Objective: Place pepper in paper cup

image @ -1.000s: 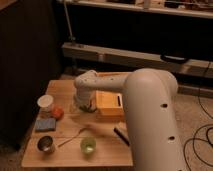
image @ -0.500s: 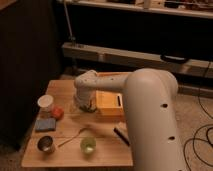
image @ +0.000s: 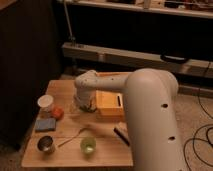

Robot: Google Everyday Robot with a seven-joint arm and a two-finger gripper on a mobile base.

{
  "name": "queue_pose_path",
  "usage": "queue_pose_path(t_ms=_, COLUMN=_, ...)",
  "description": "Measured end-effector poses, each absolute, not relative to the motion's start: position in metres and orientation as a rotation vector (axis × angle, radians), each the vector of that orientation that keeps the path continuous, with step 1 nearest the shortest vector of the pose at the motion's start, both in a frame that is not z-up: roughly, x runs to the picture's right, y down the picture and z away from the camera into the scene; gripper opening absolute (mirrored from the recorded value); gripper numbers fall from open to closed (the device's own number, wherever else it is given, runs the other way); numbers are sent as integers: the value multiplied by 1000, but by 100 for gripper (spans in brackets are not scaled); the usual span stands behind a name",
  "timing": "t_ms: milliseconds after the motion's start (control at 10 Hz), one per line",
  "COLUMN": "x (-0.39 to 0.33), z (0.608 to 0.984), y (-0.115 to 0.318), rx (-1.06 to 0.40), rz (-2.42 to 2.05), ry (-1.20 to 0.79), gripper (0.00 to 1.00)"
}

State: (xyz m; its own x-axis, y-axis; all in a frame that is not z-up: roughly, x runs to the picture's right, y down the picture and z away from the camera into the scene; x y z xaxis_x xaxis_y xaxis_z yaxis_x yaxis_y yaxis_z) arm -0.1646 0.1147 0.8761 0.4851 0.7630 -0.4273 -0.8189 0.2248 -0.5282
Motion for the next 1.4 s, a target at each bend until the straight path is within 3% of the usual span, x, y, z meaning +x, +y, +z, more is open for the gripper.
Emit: queue_pose_path(t_ms=1400, x=-163, z=857, y=97, rx=-783, rz=1082, ry=91, gripper=65)
